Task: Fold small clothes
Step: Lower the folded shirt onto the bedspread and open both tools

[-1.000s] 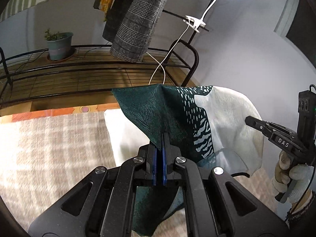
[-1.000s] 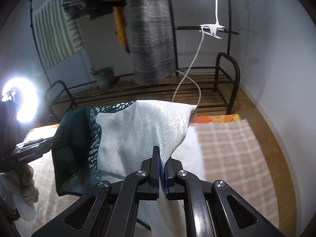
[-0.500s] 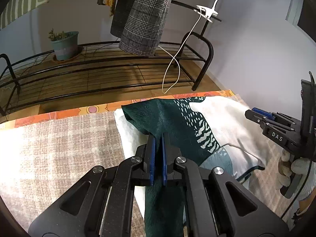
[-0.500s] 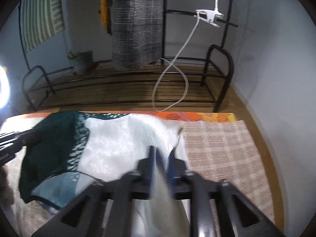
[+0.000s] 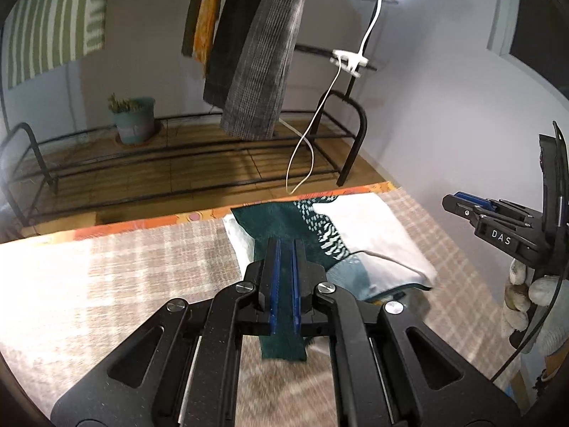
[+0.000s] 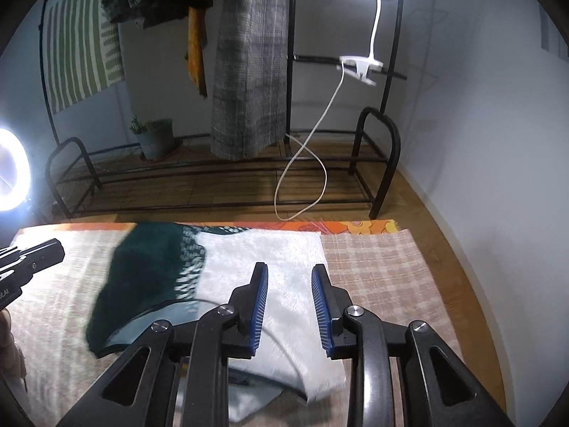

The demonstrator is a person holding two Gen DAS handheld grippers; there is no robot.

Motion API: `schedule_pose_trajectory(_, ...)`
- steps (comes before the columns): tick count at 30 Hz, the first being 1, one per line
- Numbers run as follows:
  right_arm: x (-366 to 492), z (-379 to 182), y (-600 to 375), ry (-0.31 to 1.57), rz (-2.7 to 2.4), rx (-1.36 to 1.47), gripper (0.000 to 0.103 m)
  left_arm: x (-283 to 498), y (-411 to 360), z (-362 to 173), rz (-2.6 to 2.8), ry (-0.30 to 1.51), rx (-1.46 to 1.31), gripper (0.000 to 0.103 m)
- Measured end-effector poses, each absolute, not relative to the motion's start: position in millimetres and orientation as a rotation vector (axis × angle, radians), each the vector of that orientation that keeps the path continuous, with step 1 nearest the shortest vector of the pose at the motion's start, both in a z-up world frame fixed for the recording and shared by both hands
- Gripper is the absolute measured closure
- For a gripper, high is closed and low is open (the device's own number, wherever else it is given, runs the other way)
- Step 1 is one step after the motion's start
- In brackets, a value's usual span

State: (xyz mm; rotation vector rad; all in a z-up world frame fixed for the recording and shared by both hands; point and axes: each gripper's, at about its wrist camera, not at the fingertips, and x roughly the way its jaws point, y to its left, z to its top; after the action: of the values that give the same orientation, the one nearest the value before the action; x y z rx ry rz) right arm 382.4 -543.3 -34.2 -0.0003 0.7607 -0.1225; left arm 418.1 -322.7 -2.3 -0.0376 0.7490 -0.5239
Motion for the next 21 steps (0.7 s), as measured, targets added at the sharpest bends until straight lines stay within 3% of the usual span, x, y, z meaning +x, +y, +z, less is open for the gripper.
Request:
schedule_pose_trajectory(13,275,65,-476,0.626,-0.112,-0.005,0.077,301,-241,90,-0.537,0.585,-0.01,0.101)
schedule_pose_trajectory(21,207,81,-429,0.614,-0.106,-0.009,0.077,234,-189,106,-0.555,0.531,-0.012,0.095)
